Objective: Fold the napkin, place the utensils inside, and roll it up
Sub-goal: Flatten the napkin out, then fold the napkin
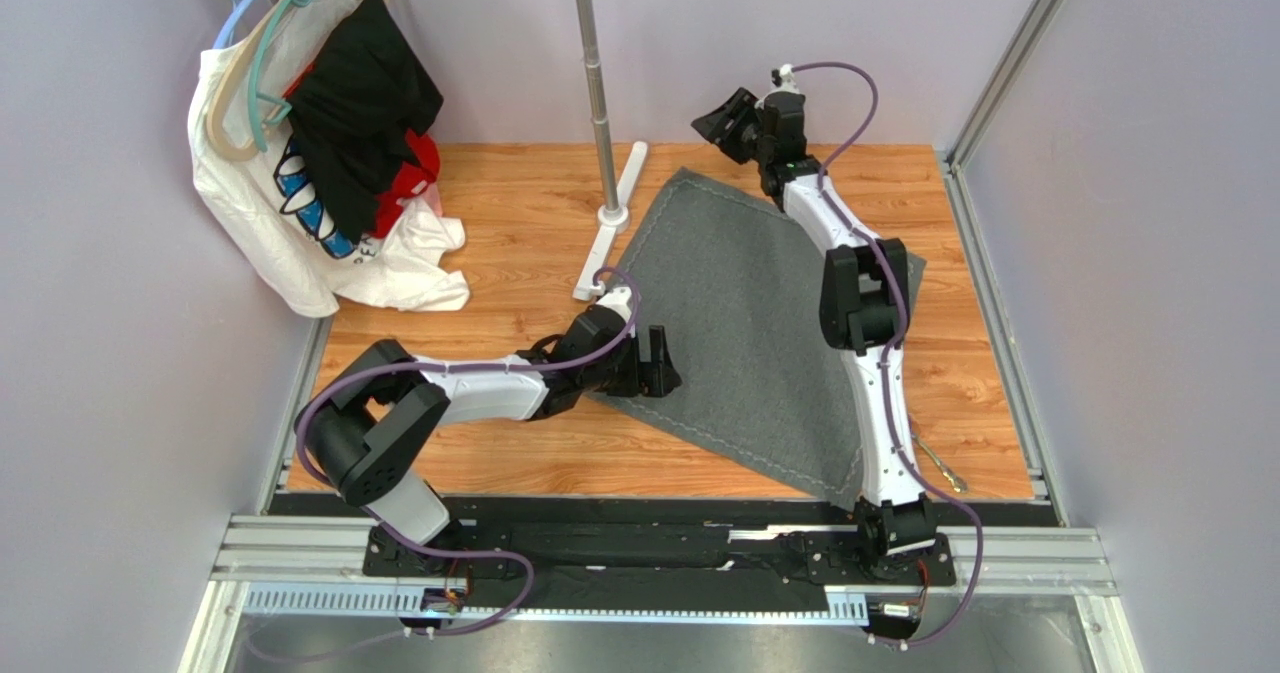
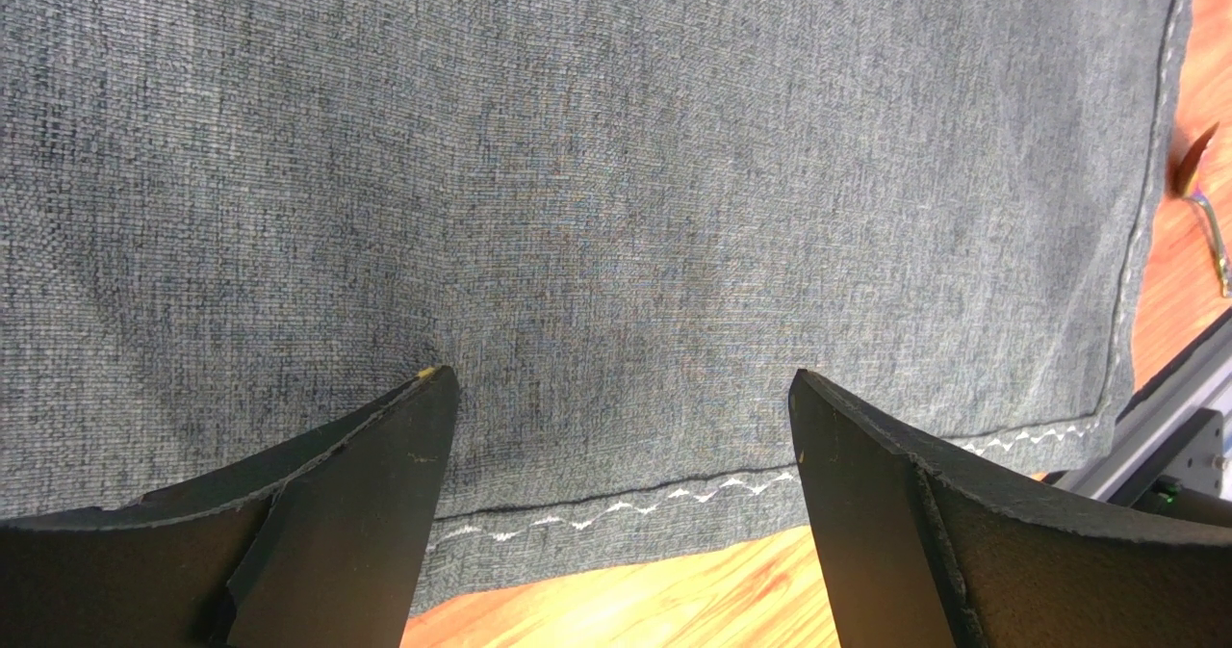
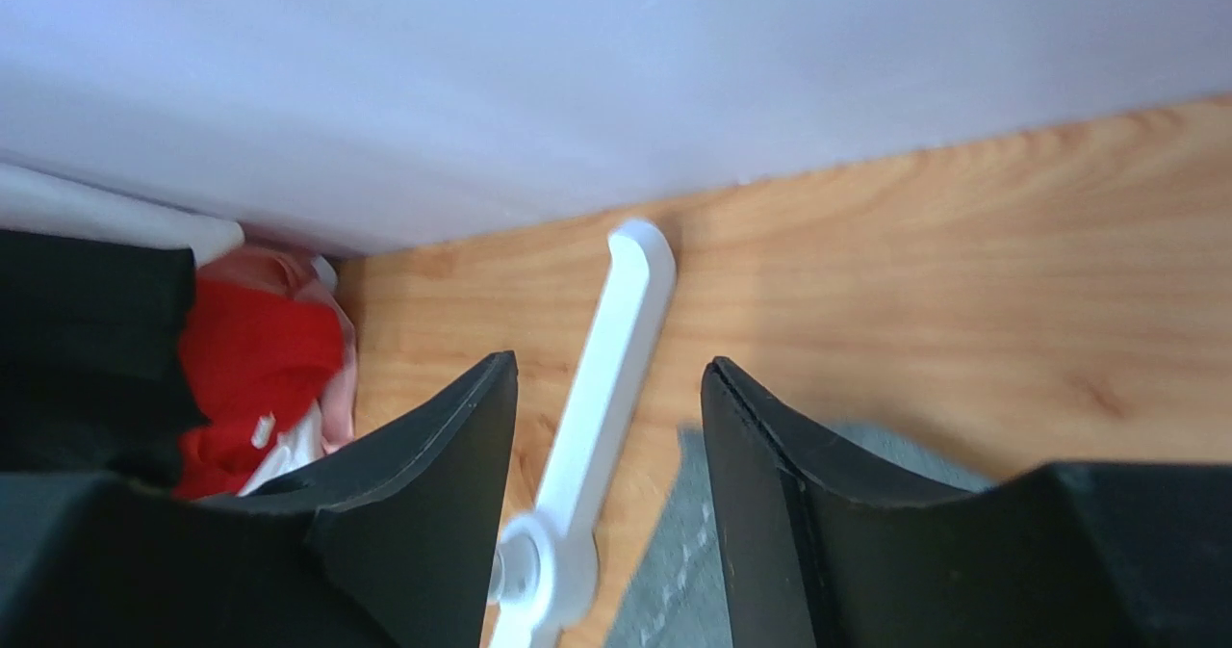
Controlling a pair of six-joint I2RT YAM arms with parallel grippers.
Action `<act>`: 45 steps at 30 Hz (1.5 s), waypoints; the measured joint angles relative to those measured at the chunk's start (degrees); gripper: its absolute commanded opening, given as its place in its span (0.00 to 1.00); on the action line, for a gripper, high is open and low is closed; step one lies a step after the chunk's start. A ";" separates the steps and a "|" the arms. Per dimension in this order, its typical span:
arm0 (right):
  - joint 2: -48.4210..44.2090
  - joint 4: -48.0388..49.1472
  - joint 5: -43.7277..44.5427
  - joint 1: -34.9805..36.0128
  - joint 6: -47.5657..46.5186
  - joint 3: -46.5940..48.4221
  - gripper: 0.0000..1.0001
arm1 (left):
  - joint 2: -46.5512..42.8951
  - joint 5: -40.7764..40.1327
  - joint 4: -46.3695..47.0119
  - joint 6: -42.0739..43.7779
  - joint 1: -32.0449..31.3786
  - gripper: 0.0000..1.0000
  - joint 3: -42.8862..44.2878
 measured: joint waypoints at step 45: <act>-110.53 -43.47 14.58 -21.46 -17.90 -82.09 0.56 | 27.32 12.87 4.46 12.33 -14.80 0.91 30.16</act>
